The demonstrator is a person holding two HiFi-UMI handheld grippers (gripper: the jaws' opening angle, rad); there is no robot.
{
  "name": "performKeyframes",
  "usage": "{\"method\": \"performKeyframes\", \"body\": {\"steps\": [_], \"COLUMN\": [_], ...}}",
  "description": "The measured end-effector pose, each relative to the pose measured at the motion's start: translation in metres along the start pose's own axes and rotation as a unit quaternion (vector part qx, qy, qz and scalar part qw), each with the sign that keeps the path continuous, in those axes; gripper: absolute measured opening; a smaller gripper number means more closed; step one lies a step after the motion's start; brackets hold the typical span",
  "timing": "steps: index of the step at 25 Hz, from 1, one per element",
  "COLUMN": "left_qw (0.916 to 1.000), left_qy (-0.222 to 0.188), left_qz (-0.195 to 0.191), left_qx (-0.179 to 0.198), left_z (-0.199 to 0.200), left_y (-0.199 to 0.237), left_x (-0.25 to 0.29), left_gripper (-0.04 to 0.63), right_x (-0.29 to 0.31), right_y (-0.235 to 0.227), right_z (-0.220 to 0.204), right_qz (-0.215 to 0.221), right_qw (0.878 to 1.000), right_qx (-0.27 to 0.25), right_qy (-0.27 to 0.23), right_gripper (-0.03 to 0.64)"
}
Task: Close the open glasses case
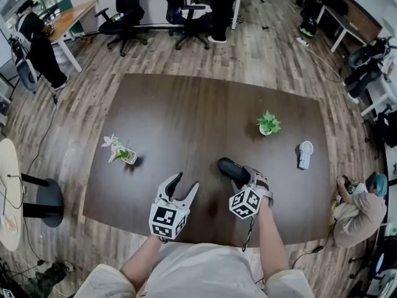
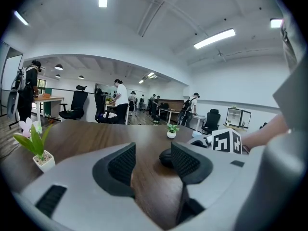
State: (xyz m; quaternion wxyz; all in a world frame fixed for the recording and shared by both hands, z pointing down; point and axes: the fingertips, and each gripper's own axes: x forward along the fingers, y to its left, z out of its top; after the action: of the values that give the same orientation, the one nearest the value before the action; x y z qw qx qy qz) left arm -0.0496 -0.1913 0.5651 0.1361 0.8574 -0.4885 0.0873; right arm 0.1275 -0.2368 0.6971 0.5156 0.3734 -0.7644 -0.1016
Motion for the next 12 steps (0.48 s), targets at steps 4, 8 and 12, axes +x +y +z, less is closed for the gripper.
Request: {"method": "performKeyframes", "body": {"steps": [4,8,12], "left_qw": [0.9999,0.9994,0.9974], "left_qy": [-0.007,-0.02,-0.041], "left_qz": [-0.01,-0.029,-0.058], "left_qx": [0.002,-0.001,-0.005], "left_z": [0.007,0.02,0.041], "left_y": [-0.004,-0.01,-0.019], "left_x": [0.0,0.0,-0.001], "left_gripper": [0.235,0.238,0.248], "right_x": [-0.008,-0.034,-0.072], "right_y": [-0.003,-0.014,-0.029], "right_z": [0.007,0.031,0.067], "right_qz": [0.012,0.013,0.024], "right_qw": [0.999,0.99,0.968], "right_qx": [0.049,0.114,0.188], "right_qy": [-0.021,-0.078,-0.165], "right_gripper": [0.266,0.264,0.261]}}
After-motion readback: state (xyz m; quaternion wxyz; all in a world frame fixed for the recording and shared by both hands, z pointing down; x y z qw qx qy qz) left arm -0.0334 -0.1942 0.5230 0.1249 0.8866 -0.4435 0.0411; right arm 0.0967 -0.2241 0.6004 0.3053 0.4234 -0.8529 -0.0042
